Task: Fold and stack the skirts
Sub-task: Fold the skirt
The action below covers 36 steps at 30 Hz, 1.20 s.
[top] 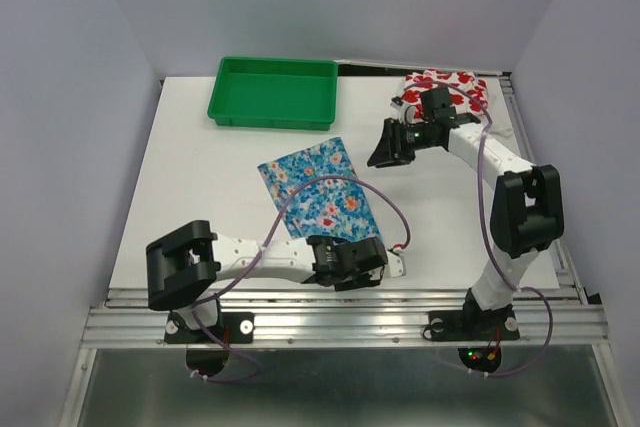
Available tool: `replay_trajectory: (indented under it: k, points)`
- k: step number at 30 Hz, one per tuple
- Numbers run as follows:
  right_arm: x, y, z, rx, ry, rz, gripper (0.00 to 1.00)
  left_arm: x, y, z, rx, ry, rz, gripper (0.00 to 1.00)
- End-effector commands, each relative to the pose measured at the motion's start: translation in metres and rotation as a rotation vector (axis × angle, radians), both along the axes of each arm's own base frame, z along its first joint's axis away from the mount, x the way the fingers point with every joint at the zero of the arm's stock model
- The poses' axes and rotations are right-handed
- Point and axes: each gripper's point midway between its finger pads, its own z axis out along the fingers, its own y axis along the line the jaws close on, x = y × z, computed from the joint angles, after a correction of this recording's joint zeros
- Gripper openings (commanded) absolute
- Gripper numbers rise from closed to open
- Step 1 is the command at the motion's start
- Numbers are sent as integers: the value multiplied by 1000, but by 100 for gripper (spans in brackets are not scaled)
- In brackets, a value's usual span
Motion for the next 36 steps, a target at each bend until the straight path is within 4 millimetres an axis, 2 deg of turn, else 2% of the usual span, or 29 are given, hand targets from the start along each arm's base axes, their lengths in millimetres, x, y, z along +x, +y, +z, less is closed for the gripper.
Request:
replay_trajectory:
  k: [1,2,4,5,8,9,12,13,16,19,20,26,30,31,36]
  points:
    - [7,42,0,117,6,75,46,13,-19,8,-41,-35,78,61]
    - [10,49,-10,120,14,84,46,13,-19,-1,-14,-31,80,60]
    - [6,62,-18,144,44,123,44,14,-22,-5,-2,-26,82,58]
    - [2,71,-32,139,77,142,42,14,-22,-12,16,-19,78,57]
    - [-7,78,-60,121,120,163,41,13,-21,-25,52,-12,78,52]
    - [-15,79,-79,101,154,172,41,13,-20,-27,61,-10,78,50]
    - [-26,75,-118,38,212,168,36,15,-17,-39,93,1,91,47]
    - [-29,71,-137,8,240,161,36,15,-15,-43,109,16,98,45]
    - [-37,63,-170,-73,272,162,32,28,-11,-45,115,21,139,38]
    - [-42,58,-185,-106,297,161,29,32,-6,-48,130,39,150,27]
    - [-44,57,-188,-111,309,161,29,33,-5,-48,130,47,151,20]
    - [-56,54,-193,-129,316,183,29,29,-19,-10,15,77,118,0]
    - [-60,49,-193,-155,297,196,29,22,-24,16,-41,102,80,0]
    - [-61,48,-193,-159,297,198,29,20,-26,28,-76,105,70,0]
    - [-72,43,-195,-184,288,229,28,19,-25,64,-166,90,46,0]
